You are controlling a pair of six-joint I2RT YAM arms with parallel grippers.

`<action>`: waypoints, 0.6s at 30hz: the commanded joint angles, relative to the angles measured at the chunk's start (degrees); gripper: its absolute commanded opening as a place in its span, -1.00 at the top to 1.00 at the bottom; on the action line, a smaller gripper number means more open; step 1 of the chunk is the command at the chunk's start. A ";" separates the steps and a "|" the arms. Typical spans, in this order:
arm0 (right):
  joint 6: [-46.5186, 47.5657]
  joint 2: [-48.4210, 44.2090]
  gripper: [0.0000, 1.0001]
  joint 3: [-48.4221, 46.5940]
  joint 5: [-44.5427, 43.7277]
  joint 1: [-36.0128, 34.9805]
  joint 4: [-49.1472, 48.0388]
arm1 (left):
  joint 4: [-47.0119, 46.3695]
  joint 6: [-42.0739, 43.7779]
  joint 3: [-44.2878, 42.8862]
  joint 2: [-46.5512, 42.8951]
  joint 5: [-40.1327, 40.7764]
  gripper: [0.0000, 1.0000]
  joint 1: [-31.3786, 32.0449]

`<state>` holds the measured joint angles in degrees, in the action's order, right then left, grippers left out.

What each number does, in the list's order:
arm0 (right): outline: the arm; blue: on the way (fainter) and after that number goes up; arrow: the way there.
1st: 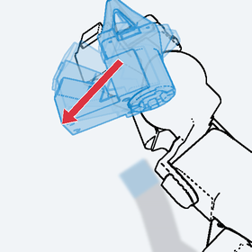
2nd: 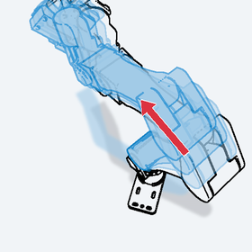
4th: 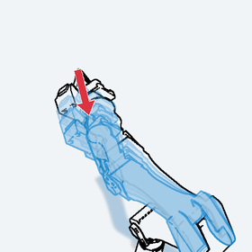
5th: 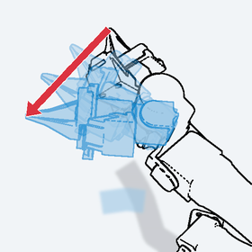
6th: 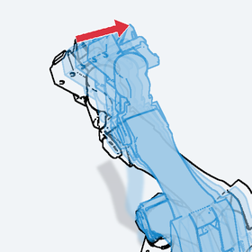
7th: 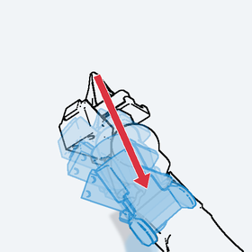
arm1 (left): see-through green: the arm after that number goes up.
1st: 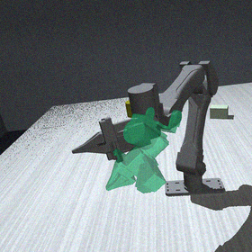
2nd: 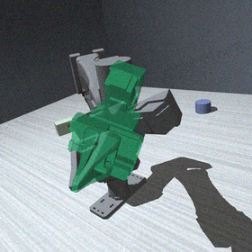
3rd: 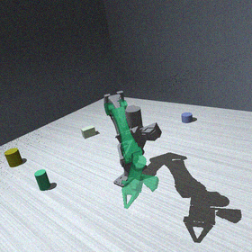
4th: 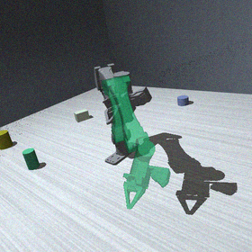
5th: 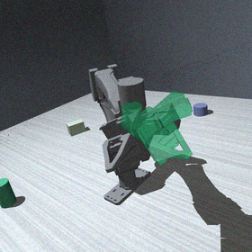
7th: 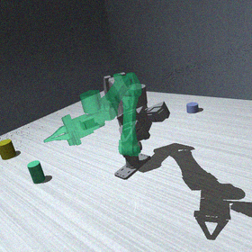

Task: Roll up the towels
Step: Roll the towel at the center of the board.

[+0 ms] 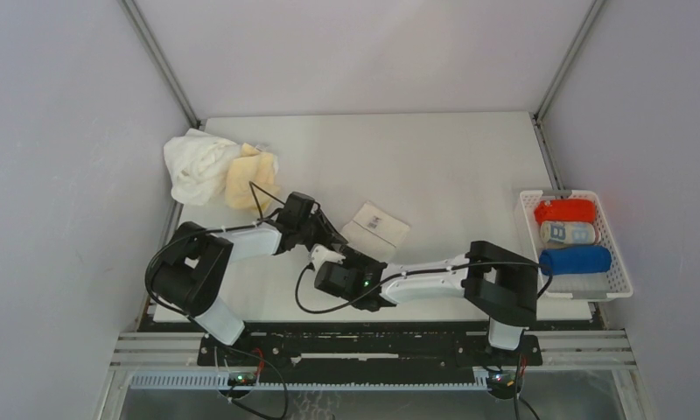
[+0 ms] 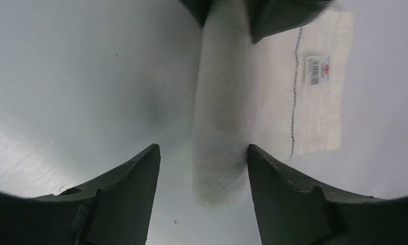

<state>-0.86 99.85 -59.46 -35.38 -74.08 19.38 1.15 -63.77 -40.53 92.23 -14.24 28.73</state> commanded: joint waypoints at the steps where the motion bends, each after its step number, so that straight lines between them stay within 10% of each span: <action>1: 2.45 3.41 -0.24 -1.54 -5.35 -1.81 -0.14 | 3.69 2.46 -1.43 2.25 0.53 0.09 0.62; 8: 2.99 8.07 -0.07 -1.53 -7.90 -1.72 0.32 | 4.42 2.82 -2.29 3.38 0.23 0.09 0.62; 12: 3.02 7.96 0.39 -1.41 -5.12 -0.32 0.19 | 4.85 2.83 -2.33 2.75 0.30 0.08 0.59; 18: 1.11 0.97 0.66 1.00 19.84 8.69 -1.84 | 5.59 1.83 -1.00 -1.95 1.67 -0.25 -0.19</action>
<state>2.83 106.26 -60.20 -36.53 -72.23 19.27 1.93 -63.37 -42.22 92.99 -15.62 28.75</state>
